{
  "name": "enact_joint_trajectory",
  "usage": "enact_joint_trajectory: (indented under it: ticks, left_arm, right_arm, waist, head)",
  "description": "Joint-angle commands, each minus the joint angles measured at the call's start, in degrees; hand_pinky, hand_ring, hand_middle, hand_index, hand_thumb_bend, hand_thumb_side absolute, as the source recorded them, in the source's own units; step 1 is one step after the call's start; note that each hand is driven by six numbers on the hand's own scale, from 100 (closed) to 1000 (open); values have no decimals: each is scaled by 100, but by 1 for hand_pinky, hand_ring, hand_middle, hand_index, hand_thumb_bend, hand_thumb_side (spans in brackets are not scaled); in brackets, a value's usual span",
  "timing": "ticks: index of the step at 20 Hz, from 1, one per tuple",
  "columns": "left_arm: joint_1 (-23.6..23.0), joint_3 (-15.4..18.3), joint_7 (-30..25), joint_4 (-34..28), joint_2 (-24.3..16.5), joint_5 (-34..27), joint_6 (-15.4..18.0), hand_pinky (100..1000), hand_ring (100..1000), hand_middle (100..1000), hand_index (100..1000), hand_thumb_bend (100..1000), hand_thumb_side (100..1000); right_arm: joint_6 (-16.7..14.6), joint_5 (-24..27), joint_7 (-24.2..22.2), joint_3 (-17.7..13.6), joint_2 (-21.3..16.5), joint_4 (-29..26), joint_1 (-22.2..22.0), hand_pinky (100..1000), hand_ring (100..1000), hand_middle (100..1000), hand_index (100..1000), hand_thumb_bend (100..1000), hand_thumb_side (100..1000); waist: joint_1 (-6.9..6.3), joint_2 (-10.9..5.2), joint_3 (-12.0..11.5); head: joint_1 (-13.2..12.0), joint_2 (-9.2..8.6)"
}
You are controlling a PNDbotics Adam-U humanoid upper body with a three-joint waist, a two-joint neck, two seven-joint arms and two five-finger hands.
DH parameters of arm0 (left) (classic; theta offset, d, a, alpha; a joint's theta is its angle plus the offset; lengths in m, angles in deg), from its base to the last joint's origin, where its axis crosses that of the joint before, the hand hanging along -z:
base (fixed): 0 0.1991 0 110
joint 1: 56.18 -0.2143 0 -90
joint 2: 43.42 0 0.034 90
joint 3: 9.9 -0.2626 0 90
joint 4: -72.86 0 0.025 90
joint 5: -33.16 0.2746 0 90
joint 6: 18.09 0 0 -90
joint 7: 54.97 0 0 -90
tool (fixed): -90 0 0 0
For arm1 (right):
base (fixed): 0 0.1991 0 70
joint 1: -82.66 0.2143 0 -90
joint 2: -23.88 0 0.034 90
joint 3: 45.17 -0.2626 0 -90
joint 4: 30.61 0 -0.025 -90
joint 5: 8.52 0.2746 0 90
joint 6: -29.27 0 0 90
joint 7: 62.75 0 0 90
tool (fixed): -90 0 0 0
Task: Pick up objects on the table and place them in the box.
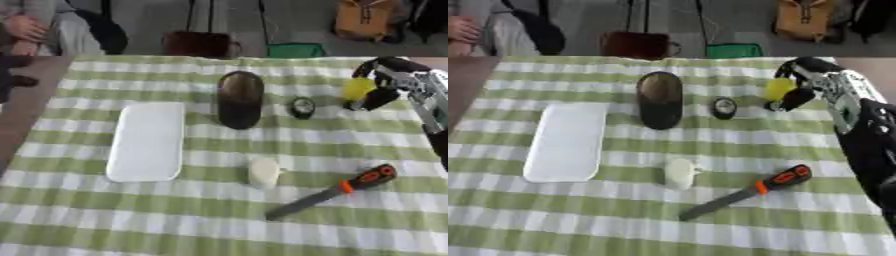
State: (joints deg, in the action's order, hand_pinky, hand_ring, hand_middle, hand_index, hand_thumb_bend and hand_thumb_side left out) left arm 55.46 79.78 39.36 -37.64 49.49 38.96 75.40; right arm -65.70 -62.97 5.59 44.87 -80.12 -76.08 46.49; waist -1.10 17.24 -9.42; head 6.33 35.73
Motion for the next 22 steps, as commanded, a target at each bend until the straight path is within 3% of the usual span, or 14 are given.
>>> enact_joint_trajectory:
  ticks: [1, 8, 9, 10, 15, 20, 22]
  left_arm:
    - [52, 34, -9, -101, -90, -16, 7, 653, 748, 891, 846, 559, 762]
    - [49, 36, -7, -99, -89, -22, 7, 653, 748, 890, 846, 559, 762]
    - [48, 39, -5, -99, -92, -16, 7, 653, 749, 890, 846, 558, 762]
    - [47, 41, -2, -100, -93, -16, 7, 653, 749, 890, 846, 558, 762]
    - [39, 49, 2, -99, -103, -18, 7, 653, 749, 890, 846, 561, 760]
    - [34, 56, 4, -99, -108, -19, 10, 654, 750, 890, 846, 561, 759]
    - [35, 56, 3, -100, -114, -20, 11, 654, 750, 889, 847, 563, 757]
  right_arm:
    - [-2, -8, 33, -15, -161, -69, 63, 316, 467, 665, 785, 525, 284]
    - [-3, 82, 183, -17, -177, -127, 39, 238, 425, 631, 764, 506, 266]
    - [-20, 117, 214, -13, -188, -186, 44, 169, 394, 604, 751, 506, 253]
    - [-38, 167, 238, -1, -206, -273, 35, 165, 390, 601, 749, 504, 248]
    - [-126, 433, 290, 127, -305, -916, -28, 120, 340, 569, 728, 448, 244]
    - [-135, 595, 264, 248, -366, -1529, -117, 118, 338, 567, 725, 452, 254]
    - [-306, 733, 250, 408, -340, -1969, -91, 132, 345, 564, 723, 462, 278]
  waist:
    - [-3, -151, 7]
    - [-11, -158, 32]
    - [-13, -163, 46]
    - [-15, -167, 59]
    - [-18, -204, 130]
    - [-13, -232, 159]
    - [2, -270, 153]
  head:
    - [-18, -69]
    - [-21, -83]
    - [-21, -79]
    - [-24, -77]
    - [-43, -63]
    - [-60, -66]
    - [-64, -52]
